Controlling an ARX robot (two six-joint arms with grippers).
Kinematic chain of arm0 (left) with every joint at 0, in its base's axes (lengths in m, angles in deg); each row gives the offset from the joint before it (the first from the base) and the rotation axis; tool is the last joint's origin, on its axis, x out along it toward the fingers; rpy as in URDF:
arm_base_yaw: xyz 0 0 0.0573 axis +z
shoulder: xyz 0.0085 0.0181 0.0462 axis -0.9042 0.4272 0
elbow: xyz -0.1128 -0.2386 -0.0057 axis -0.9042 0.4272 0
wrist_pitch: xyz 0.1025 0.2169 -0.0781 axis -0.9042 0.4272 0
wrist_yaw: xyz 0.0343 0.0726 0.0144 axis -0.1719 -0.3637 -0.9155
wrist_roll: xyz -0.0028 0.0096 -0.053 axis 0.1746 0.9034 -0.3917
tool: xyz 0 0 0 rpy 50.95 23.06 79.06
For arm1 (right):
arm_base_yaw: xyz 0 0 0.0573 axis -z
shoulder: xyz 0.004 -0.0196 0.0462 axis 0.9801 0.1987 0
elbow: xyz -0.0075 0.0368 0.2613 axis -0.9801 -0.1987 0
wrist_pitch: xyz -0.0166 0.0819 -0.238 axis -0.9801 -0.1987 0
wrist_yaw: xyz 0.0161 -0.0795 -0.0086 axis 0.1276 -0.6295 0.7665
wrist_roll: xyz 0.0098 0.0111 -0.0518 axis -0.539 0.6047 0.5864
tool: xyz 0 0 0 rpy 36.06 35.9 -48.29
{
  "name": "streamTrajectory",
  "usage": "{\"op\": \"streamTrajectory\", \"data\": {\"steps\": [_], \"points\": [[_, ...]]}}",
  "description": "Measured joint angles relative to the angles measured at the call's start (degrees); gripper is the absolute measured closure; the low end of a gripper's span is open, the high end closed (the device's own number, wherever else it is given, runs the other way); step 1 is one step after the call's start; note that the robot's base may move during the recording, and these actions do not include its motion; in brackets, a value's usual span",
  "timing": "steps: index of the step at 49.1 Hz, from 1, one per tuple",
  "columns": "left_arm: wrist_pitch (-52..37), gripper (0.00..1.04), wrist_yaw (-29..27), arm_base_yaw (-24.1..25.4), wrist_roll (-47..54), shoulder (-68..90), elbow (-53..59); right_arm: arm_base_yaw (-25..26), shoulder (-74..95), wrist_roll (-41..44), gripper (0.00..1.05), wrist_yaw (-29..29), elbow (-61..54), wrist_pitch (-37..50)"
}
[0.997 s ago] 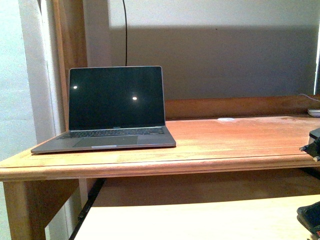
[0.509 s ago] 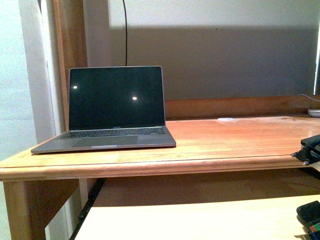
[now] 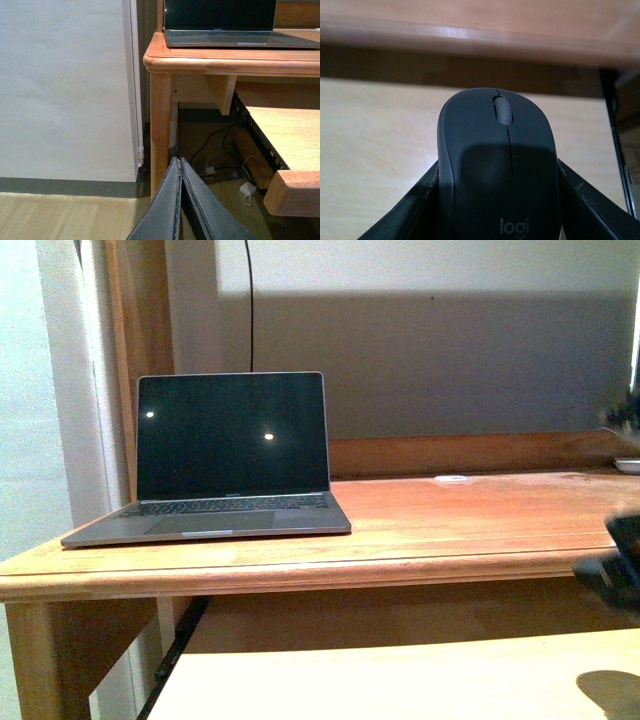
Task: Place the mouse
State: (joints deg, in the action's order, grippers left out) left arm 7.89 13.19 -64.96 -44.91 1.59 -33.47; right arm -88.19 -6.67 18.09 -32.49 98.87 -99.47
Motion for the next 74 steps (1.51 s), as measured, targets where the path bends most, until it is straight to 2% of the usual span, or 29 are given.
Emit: {"op": "streamTrajectory", "data": {"steps": [6,18,22,30,45,47,55,66,74], "points": [[0.1,1.02,0.0,0.0,0.0,0.0,0.0,-4.1,4.2,-2.7,0.48,-3.8,11.9,-1.9],[0.1,1.02,0.0,0.0,0.0,0.0,0.0,-9.3,29.5,-6.1,0.48,-14.3,43.3,-10.0],[0.1,0.90,0.0,0.0,-0.1,0.0,0.0,-9.7,35.5,-6.1,0.48,-16.6,50.2,-11.8],[0.1,0.55,0.0,0.0,-0.1,0.0,0.0,-9.5,44.4,-5.9,0.48,-19.4,60.4,-13.8],[0.1,0.09,0.0,0.0,-0.1,0.0,0.0,-8.2,47.3,-5.4,0.48,-19.9,61.5,-13.3],[0.1,0.06,0.0,0.0,0.0,0.0,0.0,-8.1,47.5,-5.3,0.48,-19.9,61.5,-13.0],[0.1,0.08,0.0,0.0,-0.1,0.0,0.0,-8.0,48.3,-4.5,0.48,-20.1,61.4,-11.9],[0.1,0.08,0.0,0.0,-0.1,0.0,0.0,-7.9,48.2,-4.3,0.07,-18.4,59.2,-6.4],[0.1,0.08,0.0,0.0,-0.1,0.0,0.0,-6.9,44.8,-5.2,0.07,-14.3,54.6,-1.7]]}}
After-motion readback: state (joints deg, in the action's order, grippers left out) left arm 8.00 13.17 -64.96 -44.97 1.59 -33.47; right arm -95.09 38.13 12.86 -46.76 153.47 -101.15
